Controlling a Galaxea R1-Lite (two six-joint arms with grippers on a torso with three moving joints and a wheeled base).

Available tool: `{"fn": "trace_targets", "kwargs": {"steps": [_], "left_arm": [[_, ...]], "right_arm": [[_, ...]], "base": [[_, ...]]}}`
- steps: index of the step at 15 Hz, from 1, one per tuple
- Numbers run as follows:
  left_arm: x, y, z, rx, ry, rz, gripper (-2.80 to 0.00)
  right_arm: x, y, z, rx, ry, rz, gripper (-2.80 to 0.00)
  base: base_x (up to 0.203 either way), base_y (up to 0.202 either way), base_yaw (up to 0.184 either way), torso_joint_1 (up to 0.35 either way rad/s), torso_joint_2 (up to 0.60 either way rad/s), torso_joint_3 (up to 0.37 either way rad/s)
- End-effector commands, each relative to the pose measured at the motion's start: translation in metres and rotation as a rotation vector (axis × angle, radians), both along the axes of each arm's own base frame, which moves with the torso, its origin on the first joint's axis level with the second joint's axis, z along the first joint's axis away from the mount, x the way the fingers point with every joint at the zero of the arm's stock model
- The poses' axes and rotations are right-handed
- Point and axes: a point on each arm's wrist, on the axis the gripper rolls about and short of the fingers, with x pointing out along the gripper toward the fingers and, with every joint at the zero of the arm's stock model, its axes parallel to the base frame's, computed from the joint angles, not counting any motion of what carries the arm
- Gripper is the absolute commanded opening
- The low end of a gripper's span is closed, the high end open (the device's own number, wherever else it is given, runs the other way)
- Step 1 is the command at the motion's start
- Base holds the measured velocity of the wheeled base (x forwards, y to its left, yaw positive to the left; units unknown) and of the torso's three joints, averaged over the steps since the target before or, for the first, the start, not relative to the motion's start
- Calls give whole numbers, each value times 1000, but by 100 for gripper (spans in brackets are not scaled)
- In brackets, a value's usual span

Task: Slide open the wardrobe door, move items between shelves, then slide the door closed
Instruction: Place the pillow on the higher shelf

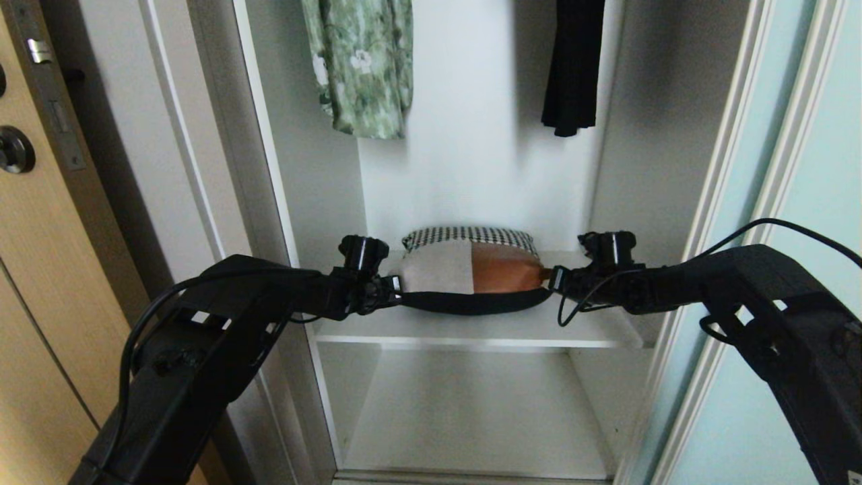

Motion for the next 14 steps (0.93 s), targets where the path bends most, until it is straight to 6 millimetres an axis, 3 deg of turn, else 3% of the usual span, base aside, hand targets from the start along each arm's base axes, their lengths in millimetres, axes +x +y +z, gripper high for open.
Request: {"fn": "trace_targets", "kwargs": {"steps": [1,5,6,7,14], "left_arm": [[3,4,-16,4,18,10,-280],[3,5,-14,1,14,16,-280],[3,4,-14,3,13,19,-280],[3,5,-13,4,12,20,0],[-5,6,2,-23,-71,18,0]], "right_arm": [[6,6,-25,-13,32,4,-280],[6,10,-32,-25,33,13,-280],[7,11,-31,-29,27,6,-66],[7,11,-30,-32,21,3,0],[-4,8,-16,-28,4,-2,0]], "base": [[0,0,0,0,0,0],[0,0,0,0,0,0],[0,0,0,0,0,0],[0,0,0,0,0,0],[0,0,0,0,0,0]]}}
